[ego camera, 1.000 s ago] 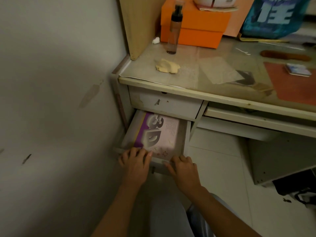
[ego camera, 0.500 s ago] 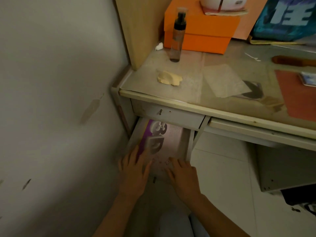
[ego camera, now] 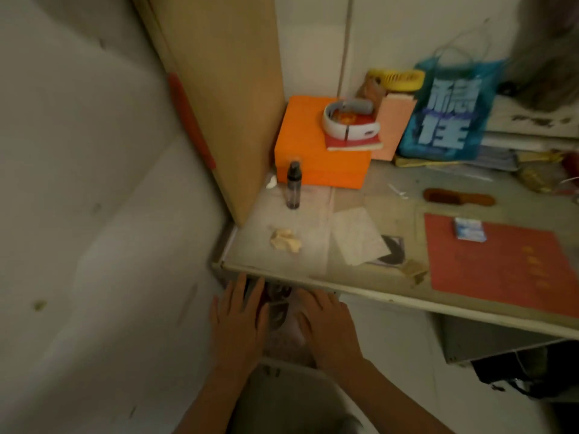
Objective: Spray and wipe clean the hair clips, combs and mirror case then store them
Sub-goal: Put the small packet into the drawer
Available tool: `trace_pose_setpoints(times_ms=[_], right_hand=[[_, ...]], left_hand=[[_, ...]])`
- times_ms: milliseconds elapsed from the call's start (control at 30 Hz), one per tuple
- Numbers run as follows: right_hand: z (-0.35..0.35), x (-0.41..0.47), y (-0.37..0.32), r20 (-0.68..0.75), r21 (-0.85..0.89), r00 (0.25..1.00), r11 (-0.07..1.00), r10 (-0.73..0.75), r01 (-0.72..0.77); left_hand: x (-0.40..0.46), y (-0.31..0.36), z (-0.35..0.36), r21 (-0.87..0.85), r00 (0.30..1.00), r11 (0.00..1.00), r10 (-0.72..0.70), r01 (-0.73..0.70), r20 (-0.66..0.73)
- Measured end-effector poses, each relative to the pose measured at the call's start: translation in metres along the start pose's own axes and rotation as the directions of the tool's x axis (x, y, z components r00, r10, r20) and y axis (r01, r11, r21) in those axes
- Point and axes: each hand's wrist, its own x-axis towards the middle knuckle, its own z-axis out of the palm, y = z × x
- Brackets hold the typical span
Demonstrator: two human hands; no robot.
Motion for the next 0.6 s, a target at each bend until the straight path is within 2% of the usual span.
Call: trace_pose_setpoints(times_ms=[67,267,367,467,600], right_hand=[[-0.033,0.01,-0.005,0.023,-0.013,0.999,0.999,0.029,-0.029],[-0.117,0.033,-0.003,-0.032,-0.107,0.997,0.991,0.073,-0.076],[-0.148,0.04,0.01,-0.087,-0.128,0.989,0.983,0.119,-0.13],[-0.171,0.041,0.035,-0.066,-0.089,0.98,0.977,0.186,-0.192],[-0.196,0.032,0.078,-0.098,-0.114,0.954,0.949,0.285,-0.295]], left_hand=[[0.011,0.014,-0.028,-0.006,0.999,0.999,0.042,-0.042,0.005],[0.049,0.059,-0.09,-0.011,0.981,0.981,0.194,-0.194,-0.025],[0.066,0.088,-0.103,0.006,0.962,0.963,0.269,-0.269,-0.05],[0.075,0.125,-0.11,-0.009,0.941,0.943,0.332,-0.333,-0.065],[0.083,0.174,-0.104,-0.019,0.882,0.889,0.452,-0.458,-0.13]])
